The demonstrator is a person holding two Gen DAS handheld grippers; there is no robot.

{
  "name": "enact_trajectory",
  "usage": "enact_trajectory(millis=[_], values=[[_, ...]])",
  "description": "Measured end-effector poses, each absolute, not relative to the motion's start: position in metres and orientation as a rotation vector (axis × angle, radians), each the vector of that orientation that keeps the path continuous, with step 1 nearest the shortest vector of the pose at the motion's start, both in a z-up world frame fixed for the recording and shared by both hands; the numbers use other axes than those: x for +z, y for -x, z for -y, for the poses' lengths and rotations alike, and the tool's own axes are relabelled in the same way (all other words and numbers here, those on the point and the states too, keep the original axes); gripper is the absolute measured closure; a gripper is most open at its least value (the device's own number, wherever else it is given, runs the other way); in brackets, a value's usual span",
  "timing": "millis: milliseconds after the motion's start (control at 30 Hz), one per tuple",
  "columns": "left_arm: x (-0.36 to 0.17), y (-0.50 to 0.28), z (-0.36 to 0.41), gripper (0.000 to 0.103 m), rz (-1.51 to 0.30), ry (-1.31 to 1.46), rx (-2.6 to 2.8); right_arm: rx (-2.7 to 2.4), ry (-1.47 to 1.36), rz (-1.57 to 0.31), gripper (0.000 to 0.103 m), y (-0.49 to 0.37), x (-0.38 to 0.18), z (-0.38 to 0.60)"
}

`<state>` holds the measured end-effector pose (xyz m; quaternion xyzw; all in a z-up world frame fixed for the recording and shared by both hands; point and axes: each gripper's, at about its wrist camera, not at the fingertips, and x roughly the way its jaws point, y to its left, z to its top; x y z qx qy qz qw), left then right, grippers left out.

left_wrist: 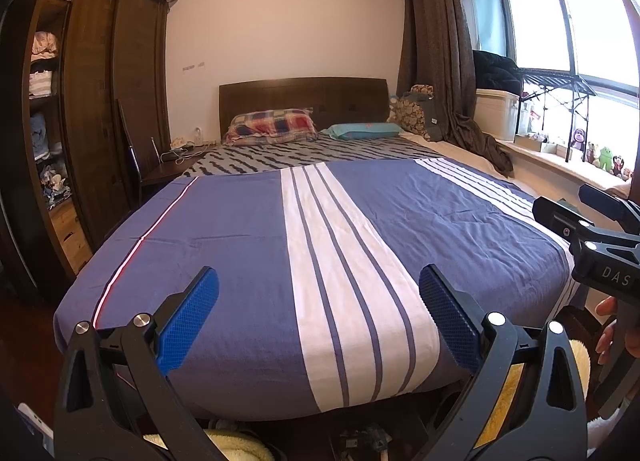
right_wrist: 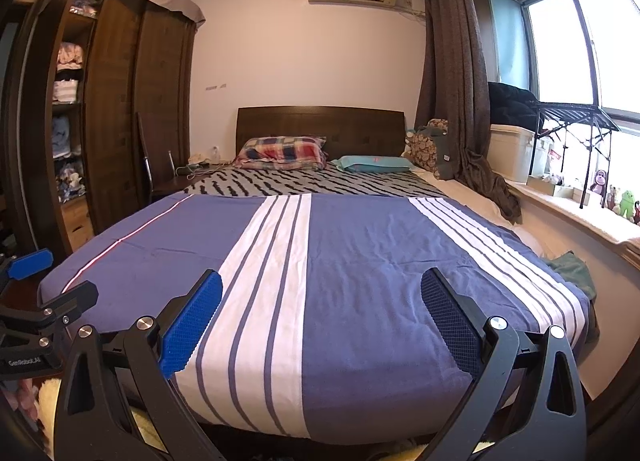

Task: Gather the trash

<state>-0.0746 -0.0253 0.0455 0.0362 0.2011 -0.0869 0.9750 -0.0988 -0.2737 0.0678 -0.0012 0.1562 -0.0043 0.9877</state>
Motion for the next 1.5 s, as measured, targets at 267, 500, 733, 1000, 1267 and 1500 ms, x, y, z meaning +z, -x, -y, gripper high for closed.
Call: enact_trajectory(millis=[267, 500, 733, 1000, 1267, 1500], values=[[0.0438, 0.0753, 0.0251, 0.008, -0.403, -0.071, -0.170, -0.006, -0.002, -0.318, 0.003, 0.0978, 0.0666, 0.2728], [0.0425, 0.0755, 0.0249, 0.008, -0.405, -0.069, -0.163, -0.006, 0.000, -0.323, 0.003, 0.0974, 0.0660, 0.2718], [0.0421, 0.0749, 0.0270, 0.008, -0.408, -0.072, -0.165, -0.004, -0.002, -0.327, 0.003, 0.0971, 0.0663, 0.2708], [0.0416, 0.0748, 0.0276, 0.008, -0.410, -0.071, -0.158, 0.002, -0.003, -0.333, 0.003, 0.0960, 0.0648, 0.2693], [0.0397, 0.0711, 0.0280, 0.008, -0.416, -0.071, -0.150, 0.010, 0.000, -0.340, 0.003, 0.0930, 0.0631, 0.2667], [0.0384, 0.0719, 0.0258, 0.008, -0.417, -0.067, -0.144, 0.012, -0.001, -0.339, 0.003, 0.0933, 0.0628, 0.2662]])
